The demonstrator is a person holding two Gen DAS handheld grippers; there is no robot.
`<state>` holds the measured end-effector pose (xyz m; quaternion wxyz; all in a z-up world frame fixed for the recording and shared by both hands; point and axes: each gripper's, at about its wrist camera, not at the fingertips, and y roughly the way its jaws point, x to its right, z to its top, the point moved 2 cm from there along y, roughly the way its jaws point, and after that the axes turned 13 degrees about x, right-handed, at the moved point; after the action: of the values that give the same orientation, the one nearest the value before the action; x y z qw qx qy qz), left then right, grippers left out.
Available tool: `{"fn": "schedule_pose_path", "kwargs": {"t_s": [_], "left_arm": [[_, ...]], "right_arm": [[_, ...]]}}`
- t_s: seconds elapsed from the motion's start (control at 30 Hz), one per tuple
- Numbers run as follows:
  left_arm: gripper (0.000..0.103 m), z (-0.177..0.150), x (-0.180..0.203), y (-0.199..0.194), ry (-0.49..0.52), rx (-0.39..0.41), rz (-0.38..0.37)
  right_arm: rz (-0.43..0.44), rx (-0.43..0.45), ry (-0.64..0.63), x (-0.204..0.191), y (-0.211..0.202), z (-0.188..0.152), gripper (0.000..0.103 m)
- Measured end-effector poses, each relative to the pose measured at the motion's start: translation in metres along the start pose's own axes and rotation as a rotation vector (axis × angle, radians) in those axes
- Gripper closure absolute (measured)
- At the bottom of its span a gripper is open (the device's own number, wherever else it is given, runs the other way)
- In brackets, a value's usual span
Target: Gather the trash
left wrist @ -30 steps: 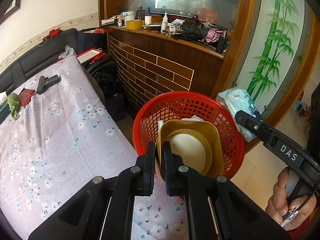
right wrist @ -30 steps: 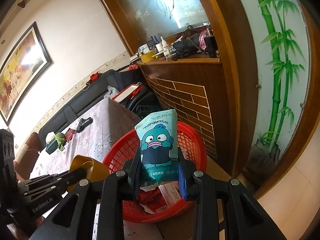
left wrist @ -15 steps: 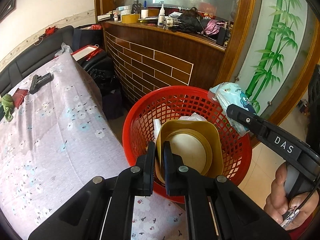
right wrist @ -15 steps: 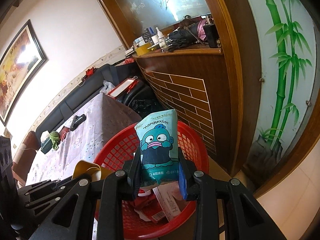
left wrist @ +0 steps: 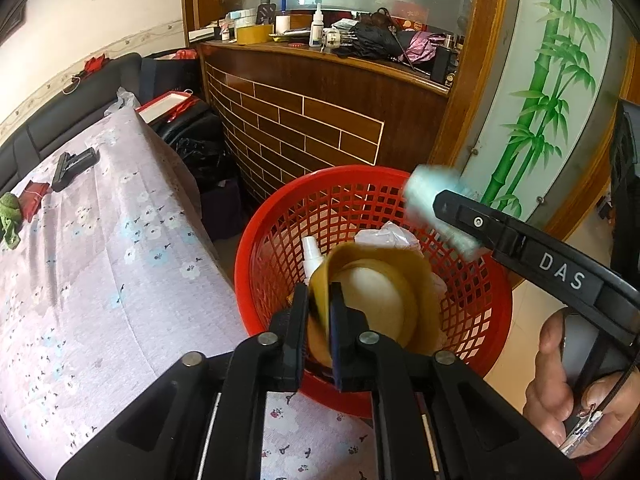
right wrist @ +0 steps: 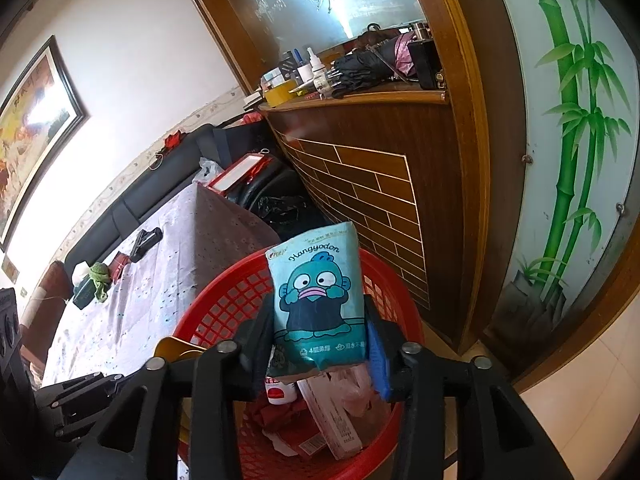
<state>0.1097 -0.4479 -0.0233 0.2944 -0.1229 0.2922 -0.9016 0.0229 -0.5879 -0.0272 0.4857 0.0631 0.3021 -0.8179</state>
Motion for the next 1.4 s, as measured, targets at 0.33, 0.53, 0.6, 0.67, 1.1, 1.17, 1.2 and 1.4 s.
{"fn": "schedule_pose_path", "kwargs": {"t_s": [0.33,0.53,0.6,0.67,1.1,1.17,1.2,1.4], "left_arm": [[0.033,0.002,-0.003,-0.019,0.01,0.075,0.038],[0.016,-0.004,-0.016,-0.046,0.011,0.165,0.11],[0.014,-0.009,-0.022,-0.059,0.018,0.195,0.146],[0.012,-0.015,-0.027,-0.073,0.035,0.221,0.182],[0.004,-0.084,-0.062,-0.173,0.112,0.311,0.314],[0.004,-0.097,-0.07,-0.186,0.108,0.31,0.336],[0.004,-0.102,-0.073,-0.191,0.105,0.311,0.338],[0.003,-0.135,-0.108,-0.218,0.019,0.307,0.352]], "right_arm": [[-0.023,0.05,-0.008,-0.002,-0.021,0.006,0.034],[-0.164,0.141,-0.093,-0.014,-0.056,0.008,0.013],[-0.235,0.187,-0.139,-0.019,-0.072,0.007,0.008],[-0.325,0.227,-0.178,-0.023,-0.087,0.003,0.003],[-0.501,0.364,-0.278,-0.074,-0.171,-0.075,0.0],[-0.481,0.373,-0.288,-0.088,-0.179,-0.091,0.0],[-0.475,0.382,-0.296,-0.094,-0.183,-0.099,0.0],[-0.399,0.398,-0.339,-0.13,-0.188,-0.127,0.0]]}}
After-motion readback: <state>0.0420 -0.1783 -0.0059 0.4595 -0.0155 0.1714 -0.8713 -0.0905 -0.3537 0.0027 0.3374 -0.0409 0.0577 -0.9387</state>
